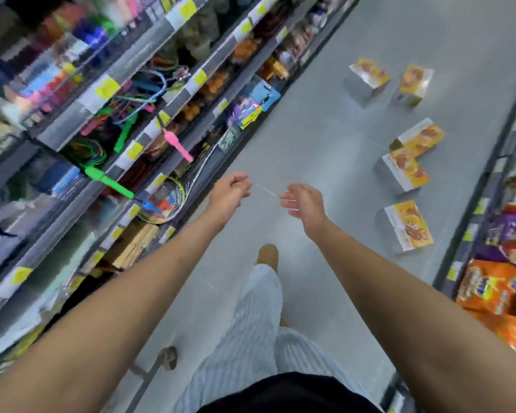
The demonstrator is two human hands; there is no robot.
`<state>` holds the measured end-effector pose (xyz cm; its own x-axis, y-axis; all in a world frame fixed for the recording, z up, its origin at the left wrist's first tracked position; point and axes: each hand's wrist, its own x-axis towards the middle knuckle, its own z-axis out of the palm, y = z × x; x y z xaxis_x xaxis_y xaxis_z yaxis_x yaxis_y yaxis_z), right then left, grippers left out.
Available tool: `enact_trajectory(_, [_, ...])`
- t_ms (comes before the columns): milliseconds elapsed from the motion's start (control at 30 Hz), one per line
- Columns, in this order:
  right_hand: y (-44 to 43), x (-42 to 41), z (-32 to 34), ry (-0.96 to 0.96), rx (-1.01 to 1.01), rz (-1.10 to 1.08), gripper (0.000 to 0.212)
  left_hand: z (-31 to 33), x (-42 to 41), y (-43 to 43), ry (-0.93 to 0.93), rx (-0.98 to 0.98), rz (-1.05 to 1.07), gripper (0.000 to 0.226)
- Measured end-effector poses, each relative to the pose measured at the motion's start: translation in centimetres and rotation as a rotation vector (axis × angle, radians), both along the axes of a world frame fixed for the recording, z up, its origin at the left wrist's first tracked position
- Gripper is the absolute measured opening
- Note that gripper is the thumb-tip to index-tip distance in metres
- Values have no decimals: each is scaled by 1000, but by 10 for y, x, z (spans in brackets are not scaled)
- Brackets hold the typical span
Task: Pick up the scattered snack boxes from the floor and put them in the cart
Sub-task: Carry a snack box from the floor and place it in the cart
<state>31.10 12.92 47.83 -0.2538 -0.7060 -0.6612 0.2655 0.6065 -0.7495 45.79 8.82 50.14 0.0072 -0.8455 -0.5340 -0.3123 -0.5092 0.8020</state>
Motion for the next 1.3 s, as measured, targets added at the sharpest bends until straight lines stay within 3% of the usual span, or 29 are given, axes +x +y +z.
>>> enact_trajectory(333, [-45, -193, -14, 68, 33, -408, 15, -16, -223, -113, 20, 5, -528, 35])
enact_trajectory(667, [-2, -352, -41, 75, 151, -729, 14, -40, -425, -103, -6, 89, -912, 33])
enact_trajectory(967, [46, -506, -74, 37, 255, -789, 16, -77, -576, -68, -112, 231, -921, 30])
enact_trajectory(1100, [48, -555, -94, 23, 281, -774, 22, -103, -620, -59, -158, 273, -890, 17])
enact_trajectory(1300, [37, -603, -157, -46, 347, -800, 18, -160, -658, -59, -263, 340, -892, 37])
